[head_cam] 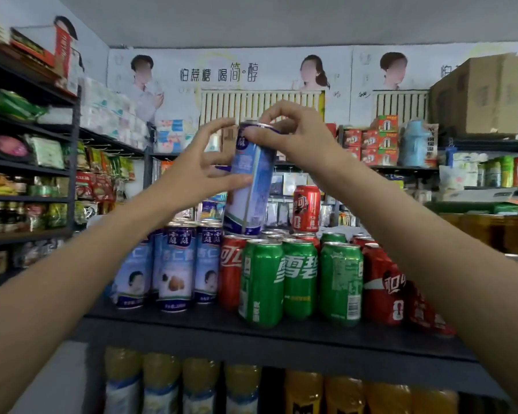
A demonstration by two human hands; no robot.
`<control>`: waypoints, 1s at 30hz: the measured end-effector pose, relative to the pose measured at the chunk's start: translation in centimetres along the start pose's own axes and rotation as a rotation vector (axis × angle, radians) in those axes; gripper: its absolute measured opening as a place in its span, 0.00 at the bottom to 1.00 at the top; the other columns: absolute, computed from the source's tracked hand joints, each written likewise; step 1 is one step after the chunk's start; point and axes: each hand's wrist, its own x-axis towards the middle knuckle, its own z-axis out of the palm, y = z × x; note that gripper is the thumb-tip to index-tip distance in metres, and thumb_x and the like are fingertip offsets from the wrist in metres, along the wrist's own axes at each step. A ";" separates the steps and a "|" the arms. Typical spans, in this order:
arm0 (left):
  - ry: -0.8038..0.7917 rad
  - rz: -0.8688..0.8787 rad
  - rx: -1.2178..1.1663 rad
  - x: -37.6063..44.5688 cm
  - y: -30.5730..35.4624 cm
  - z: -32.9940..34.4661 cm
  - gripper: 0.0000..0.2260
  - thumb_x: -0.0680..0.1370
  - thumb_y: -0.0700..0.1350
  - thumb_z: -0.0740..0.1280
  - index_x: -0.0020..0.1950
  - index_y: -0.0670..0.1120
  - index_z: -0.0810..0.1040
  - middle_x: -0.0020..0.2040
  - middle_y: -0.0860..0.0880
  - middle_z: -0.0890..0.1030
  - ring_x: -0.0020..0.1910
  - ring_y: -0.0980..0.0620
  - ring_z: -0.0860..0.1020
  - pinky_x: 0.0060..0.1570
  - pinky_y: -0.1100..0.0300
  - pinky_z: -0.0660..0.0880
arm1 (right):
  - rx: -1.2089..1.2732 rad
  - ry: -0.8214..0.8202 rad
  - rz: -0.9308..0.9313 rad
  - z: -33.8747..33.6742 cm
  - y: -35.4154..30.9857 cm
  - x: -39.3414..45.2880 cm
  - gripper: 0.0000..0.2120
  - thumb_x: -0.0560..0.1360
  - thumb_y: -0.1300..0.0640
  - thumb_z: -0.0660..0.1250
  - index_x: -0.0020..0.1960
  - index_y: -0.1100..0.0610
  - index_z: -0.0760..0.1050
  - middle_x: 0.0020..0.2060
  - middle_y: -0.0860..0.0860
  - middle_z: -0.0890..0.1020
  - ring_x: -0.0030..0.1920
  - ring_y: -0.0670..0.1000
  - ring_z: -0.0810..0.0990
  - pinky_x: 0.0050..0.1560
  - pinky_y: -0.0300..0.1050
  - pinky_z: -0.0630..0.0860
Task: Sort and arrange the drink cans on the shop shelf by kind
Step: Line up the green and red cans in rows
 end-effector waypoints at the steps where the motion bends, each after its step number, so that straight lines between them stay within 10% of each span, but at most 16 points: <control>1: -0.010 -0.023 0.045 -0.8 0.0 -0.8 0.34 0.63 0.46 0.73 0.64 0.65 0.63 0.51 0.52 0.78 0.42 0.60 0.81 0.44 0.67 0.76 | 0.020 -0.024 0.011 1.1 0.1 -0.2 0.09 0.70 0.57 0.73 0.39 0.54 0.72 0.41 0.60 0.79 0.40 0.53 0.76 0.42 0.46 0.72; 8: -0.100 -0.149 0.337 -3.6 -2.0 -3.4 0.25 0.68 0.45 0.75 0.62 0.53 0.71 0.57 0.55 0.77 0.55 0.58 0.76 0.50 0.66 0.72 | -0.001 -0.304 0.115 6.5 2.2 -1.8 0.06 0.70 0.55 0.73 0.42 0.53 0.76 0.44 0.51 0.81 0.49 0.50 0.80 0.55 0.49 0.75; 12: -0.097 -0.158 0.514 -4.0 -2.8 -4.2 0.23 0.68 0.50 0.75 0.59 0.55 0.71 0.51 0.63 0.73 0.45 0.71 0.70 0.40 0.81 0.67 | -0.068 -0.381 0.341 4.4 4.1 -1.4 0.11 0.72 0.49 0.70 0.51 0.54 0.78 0.52 0.51 0.81 0.52 0.50 0.79 0.58 0.48 0.70; 16: -0.104 -0.189 0.552 -3.8 -3.3 -4.5 0.24 0.67 0.52 0.75 0.60 0.54 0.71 0.57 0.57 0.77 0.51 0.60 0.76 0.51 0.64 0.74 | -0.543 -0.682 0.463 5.4 6.2 -1.2 0.21 0.71 0.48 0.70 0.58 0.61 0.76 0.65 0.55 0.72 0.63 0.55 0.72 0.57 0.44 0.68; 25: -0.001 -0.148 0.883 -3.1 -4.0 -2.7 0.25 0.65 0.62 0.72 0.52 0.54 0.65 0.38 0.60 0.76 0.41 0.54 0.75 0.59 0.53 0.65 | -0.510 -0.442 0.522 7.0 7.4 -0.4 0.18 0.67 0.53 0.75 0.51 0.63 0.77 0.51 0.56 0.79 0.51 0.54 0.77 0.40 0.41 0.71; 30: -0.037 -0.164 1.006 -2.5 -3.9 -1.9 0.25 0.67 0.64 0.70 0.54 0.52 0.65 0.38 0.60 0.73 0.44 0.54 0.71 0.64 0.54 0.56 | -0.543 -0.362 0.454 7.0 7.7 -0.1 0.15 0.69 0.56 0.74 0.51 0.64 0.79 0.54 0.56 0.80 0.52 0.53 0.77 0.46 0.41 0.71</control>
